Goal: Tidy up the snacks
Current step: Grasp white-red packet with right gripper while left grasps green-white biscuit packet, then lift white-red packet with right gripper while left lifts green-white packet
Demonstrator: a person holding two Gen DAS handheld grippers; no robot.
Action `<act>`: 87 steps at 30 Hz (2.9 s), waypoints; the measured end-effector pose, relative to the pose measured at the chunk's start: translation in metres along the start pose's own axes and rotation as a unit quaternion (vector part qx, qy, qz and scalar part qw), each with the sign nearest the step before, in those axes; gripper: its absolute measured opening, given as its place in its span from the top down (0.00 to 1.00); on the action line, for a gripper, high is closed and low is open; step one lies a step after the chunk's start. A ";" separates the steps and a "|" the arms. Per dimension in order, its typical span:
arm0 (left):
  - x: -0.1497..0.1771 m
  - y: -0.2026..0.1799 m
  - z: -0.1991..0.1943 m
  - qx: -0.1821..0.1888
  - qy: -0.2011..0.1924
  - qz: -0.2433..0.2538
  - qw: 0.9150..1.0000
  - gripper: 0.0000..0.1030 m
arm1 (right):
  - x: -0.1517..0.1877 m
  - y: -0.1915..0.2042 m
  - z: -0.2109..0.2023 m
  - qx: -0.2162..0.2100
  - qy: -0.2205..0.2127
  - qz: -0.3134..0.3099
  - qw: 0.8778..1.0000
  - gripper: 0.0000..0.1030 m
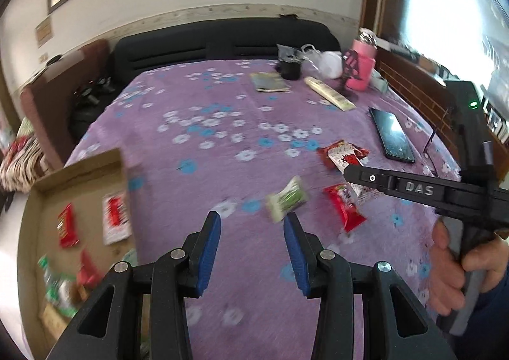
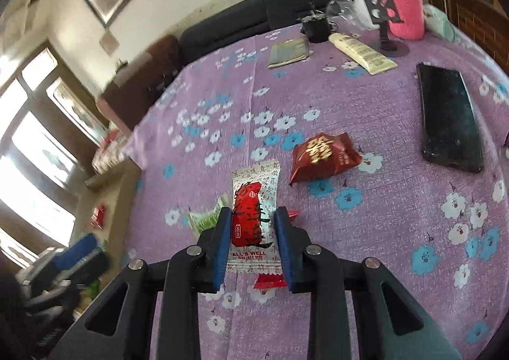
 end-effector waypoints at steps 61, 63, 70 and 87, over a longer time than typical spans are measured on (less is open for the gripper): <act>0.015 0.019 0.034 -0.115 -0.075 -0.043 0.990 0.83 | 0.025 0.041 0.005 0.021 -0.029 -0.102 0.994 0.74; 0.015 0.019 0.034 -0.116 -0.076 -0.042 0.989 0.83 | 0.024 0.040 0.005 0.020 -0.030 -0.101 0.994 0.74; 0.014 0.020 0.031 -0.121 -0.083 -0.042 0.988 0.83 | 0.024 0.039 0.004 0.022 -0.031 -0.102 0.994 0.74; 0.014 0.020 0.029 -0.122 -0.087 -0.042 0.988 0.83 | 0.024 0.040 0.004 0.023 -0.032 -0.104 0.994 0.74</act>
Point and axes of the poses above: each gripper's, at about its wrist camera, not at the fingertips, and z roughly the way its jaws point, y to its left, x to its underside, the point moved 7 cm from there along z, roughly the way its jaws point, and after that the axes turned 5 degrees about x, right-handed, at the moved point
